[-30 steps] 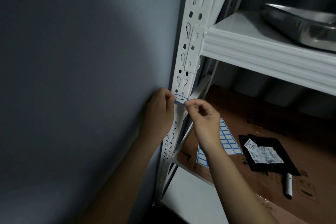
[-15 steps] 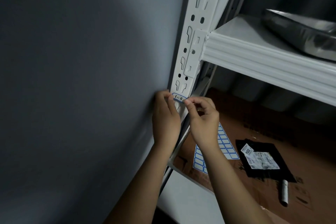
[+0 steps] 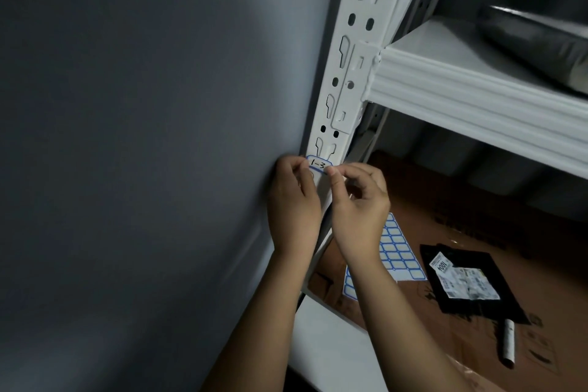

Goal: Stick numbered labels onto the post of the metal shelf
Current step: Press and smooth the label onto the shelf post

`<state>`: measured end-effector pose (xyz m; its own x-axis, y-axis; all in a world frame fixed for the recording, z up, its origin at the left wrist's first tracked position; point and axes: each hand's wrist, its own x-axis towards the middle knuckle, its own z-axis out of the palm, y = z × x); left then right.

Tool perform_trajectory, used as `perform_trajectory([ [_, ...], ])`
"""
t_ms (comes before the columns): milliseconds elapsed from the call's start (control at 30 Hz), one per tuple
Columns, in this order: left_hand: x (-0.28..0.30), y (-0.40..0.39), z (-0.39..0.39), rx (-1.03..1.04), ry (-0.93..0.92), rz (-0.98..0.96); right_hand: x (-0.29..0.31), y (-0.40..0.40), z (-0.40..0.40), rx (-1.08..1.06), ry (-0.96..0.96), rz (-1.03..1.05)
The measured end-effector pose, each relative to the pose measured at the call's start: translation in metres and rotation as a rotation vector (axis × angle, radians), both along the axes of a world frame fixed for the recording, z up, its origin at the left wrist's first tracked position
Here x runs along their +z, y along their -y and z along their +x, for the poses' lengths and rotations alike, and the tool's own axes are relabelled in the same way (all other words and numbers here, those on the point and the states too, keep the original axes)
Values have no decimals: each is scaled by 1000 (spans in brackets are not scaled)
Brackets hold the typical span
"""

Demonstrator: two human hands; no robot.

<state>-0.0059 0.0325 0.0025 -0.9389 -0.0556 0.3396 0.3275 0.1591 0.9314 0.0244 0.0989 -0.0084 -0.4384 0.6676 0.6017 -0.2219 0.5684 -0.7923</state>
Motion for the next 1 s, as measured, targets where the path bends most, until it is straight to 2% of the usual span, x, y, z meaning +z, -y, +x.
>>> perform_trajectory([
  [1000,2,0,-1,43,0,-118,1,4,-2,-53,11,-1],
])
